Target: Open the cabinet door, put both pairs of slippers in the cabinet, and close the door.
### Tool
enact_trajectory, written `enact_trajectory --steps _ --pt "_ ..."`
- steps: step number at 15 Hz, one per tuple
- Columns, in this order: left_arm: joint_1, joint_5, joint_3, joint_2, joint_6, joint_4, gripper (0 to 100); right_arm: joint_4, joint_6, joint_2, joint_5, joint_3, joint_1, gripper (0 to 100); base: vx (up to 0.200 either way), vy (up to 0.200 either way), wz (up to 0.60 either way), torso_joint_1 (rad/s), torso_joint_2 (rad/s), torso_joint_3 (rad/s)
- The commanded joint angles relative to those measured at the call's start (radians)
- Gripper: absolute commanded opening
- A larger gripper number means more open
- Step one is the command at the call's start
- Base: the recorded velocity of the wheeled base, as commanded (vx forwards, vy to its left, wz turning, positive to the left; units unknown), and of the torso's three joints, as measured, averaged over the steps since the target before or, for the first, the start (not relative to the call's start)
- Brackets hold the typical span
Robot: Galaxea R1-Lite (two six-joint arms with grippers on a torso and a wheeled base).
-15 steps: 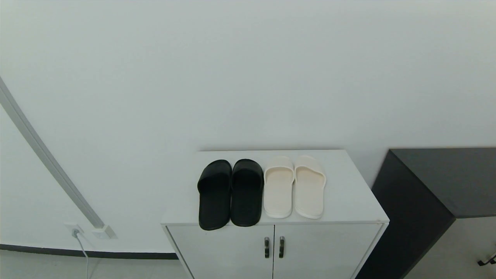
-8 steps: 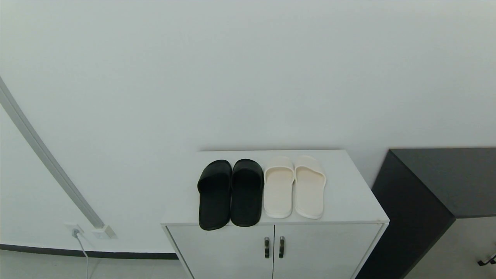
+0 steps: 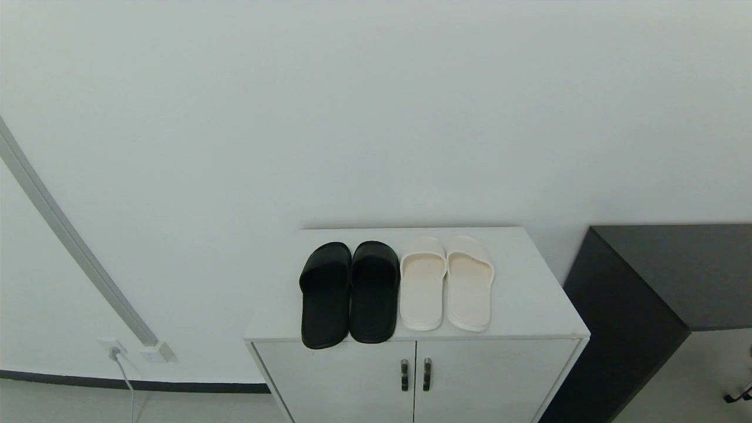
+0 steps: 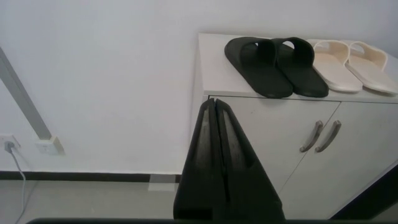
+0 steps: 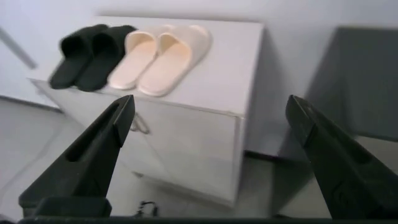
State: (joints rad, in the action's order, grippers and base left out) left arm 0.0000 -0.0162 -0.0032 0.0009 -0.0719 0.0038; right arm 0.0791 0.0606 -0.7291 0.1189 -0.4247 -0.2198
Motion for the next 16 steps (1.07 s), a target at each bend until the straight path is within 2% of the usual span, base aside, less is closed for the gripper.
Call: enact_trajectory --steps 1,2,4,8,10,12,16 --pt "0.0 -0.001 0.0 0.001 0.0 0.001 0 0.272 0.225 -0.426 -0.291 0.0 -0.432 100 0.0 0.0 0.0 0.0 0.0 0.0" --pt "0.0 -0.001 0.0 -0.001 -0.003 0.001 0 0.361 0.242 -0.538 -0.364 -0.019 -0.458 100 0.0 0.0 0.0 0.0 0.0 0.0" --pt "0.0 -0.001 0.0 0.001 -0.003 0.001 0 0.482 0.243 -0.671 -0.377 -0.074 -0.46 100 0.0 0.0 0.0 0.0 0.0 0.0" --pt "0.0 -0.001 0.0 -0.001 -0.003 0.001 0 0.49 0.243 -0.862 -0.449 -0.241 -0.474 100 0.0 0.0 0.0 0.0 0.0 0.0" --pt "0.0 -0.001 0.0 -0.001 -0.003 0.001 0 0.493 0.235 -1.007 -0.617 -0.373 -0.532 100 0.0 0.0 0.0 0.0 0.0 0.0" --pt "0.0 -0.001 0.0 0.001 -0.003 0.001 0 0.501 0.212 -1.082 -0.685 -0.471 -0.569 100 0.0 0.0 0.0 0.0 0.0 0.0" --pt "0.0 -0.001 -0.001 0.001 -0.003 0.001 0 0.511 0.191 -1.205 -0.775 -0.6 -0.576 100 0.0 0.0 0.0 0.0 0.0 0.0"
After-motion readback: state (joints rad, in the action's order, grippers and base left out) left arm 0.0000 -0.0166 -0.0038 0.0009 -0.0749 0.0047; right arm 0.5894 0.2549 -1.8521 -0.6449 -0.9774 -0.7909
